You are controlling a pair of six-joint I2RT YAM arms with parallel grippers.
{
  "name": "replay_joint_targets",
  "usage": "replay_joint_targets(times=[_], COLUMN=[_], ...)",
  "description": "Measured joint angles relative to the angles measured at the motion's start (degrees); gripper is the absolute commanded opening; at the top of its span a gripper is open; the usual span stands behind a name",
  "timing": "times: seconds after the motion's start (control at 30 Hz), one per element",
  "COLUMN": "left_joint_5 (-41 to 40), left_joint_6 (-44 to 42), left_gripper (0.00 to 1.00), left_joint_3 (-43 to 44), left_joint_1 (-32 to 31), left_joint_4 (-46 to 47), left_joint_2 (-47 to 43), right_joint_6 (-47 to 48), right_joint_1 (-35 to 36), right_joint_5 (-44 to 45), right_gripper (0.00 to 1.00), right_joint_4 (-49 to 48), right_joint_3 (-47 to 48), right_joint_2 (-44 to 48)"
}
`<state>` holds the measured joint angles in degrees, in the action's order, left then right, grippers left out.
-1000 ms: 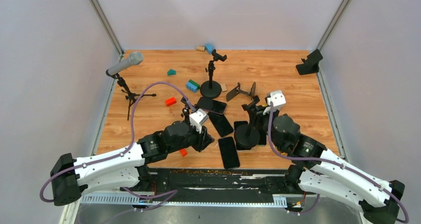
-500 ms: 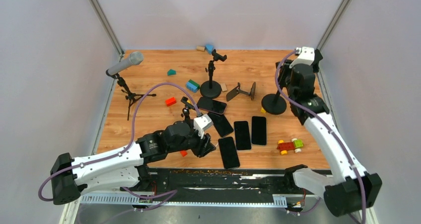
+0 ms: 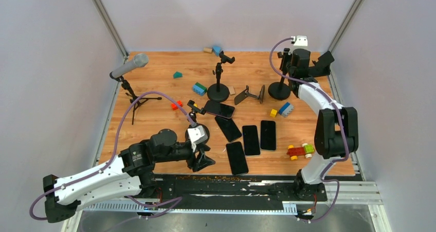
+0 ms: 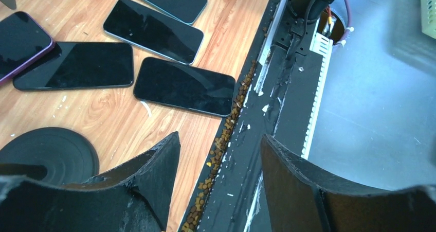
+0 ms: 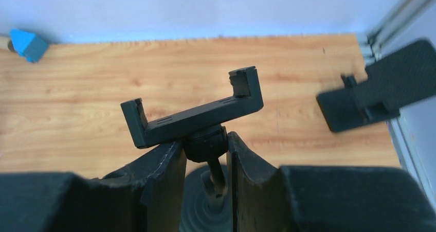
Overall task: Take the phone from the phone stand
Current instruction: Place the phone stand at the center of the board, then adjust the phone at the center of the board.
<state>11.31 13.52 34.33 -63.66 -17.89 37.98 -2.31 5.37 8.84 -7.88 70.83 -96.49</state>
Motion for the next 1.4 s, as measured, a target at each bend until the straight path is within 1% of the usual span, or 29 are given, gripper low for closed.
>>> replay_joint_targets(times=[0.07, 0.1, 0.17, 0.2, 0.23, 0.33, 0.43, 0.5, 0.63, 0.7, 0.77, 0.83, 0.87, 0.9, 1.0, 1.1, 1.2, 1.4], left_joint_5=[0.17, 0.17, 0.11, 0.04, -0.09, -0.81, -1.51, -2.75, -6.19, -8.09, -10.1, -12.44, -13.81, -15.23, -21.27, -25.62, -28.55, -32.04], left_joint_6=[-0.94, -1.27, -2.16, -2.58, -2.99, -4.02, -4.79, -5.22, -5.57, -5.55, -5.51, -5.49, -5.35, -5.25, -4.52, -4.02, -3.72, -3.65], left_gripper=[0.67, 0.67, 0.68, 0.68, 0.68, 0.69, 0.71, 0.72, 0.75, 0.75, 0.75, 0.75, 0.75, 0.76, 0.82, 0.85, 0.87, 0.87], left_joint_3=[0.02, 0.02, 0.04, 0.07, 0.2, 1.27, 2.36, 3.37, 3.74, 3.74, 3.74, 3.74, 3.74, 3.74, 4.11, 5.6, 6.49, 6.49], left_joint_1=[0.0, 0.0, 0.0, 0.0, 0.0, 0.0, 0.0, 0.0, 0.0, 0.0, 0.0, 0.0, 0.0, 0.0, 0.0, 0.0, 0.0, 0.0], left_joint_4=[-1.53, -2.1, -3.43, -4.13, -4.83, -7.04, -8.57, -10.08, -11.63, -11.93, -12.02, -12.15, -12.33, -12.68, -15.5, -18.38, -19.41, -19.76], left_joint_2=[-1.92, -2.58, -3.93, -4.55, -5.01, -6.32, -7.08, -8.13, -11.54, -13.64, -15.82, -17.73, -18.38, -18.88, -19.52, -19.69, -21.42, -25.27], right_joint_6=[1.73, 2.51, 3.19, 3.48, 3.67, 4.2, 4.46, 4.98, 5.7, 5.73, 5.97, 7.67, 9.29, 10.69, 16.26, 18.47, 19.15, 19.78], right_joint_1=[0.0, 0.0, 0.0, 0.0, 0.0, 0.0, 0.07, 0.07, 0.04, 0.02, 0.28, 2.6, 5.18, 7.56, 19.39, 26.95, 30.12, 31.67], right_joint_5=[-0.92, -1.53, -2.58, -2.99, -3.21, -3.37, -2.73, -1.86, -2.25, -6.1, -12.7, -19.39, -22.27, -24.28, -29.75, -33.31, -34.51, -31.21], right_gripper=[0.34, 0.43, 0.7, 0.77, 0.79, 0.81, 0.81, 0.81, 0.8, 0.8, 0.8, 0.81, 0.81, 0.82, 0.82, 0.85, 0.9, 0.92], right_joint_4=[-3.04, -4.0, -4.94, -5.31, -5.73, -6.38, -4.39, -2.49, 2.01, 4.66, 7.19, 10.62, 13.11, 14.53, 20.48, 24.52, 27.12, 30.14], right_joint_3=[0.02, 0.5, 0.59, 0.59, 0.57, 0.5, 0.22, -0.44, -1.64, -1.42, -0.5, 1.79, 3.52, 4.5, 5.73, 5.64, 5.62, 6.34], right_joint_2=[-2.34, -2.93, -3.48, -3.58, -3.58, -3.08, -1.22, 1.79, 11.04, 16.2, 20.02, 21.73, 21.73, 21.38, 18.38, 13.16, 6.29, -7.43])
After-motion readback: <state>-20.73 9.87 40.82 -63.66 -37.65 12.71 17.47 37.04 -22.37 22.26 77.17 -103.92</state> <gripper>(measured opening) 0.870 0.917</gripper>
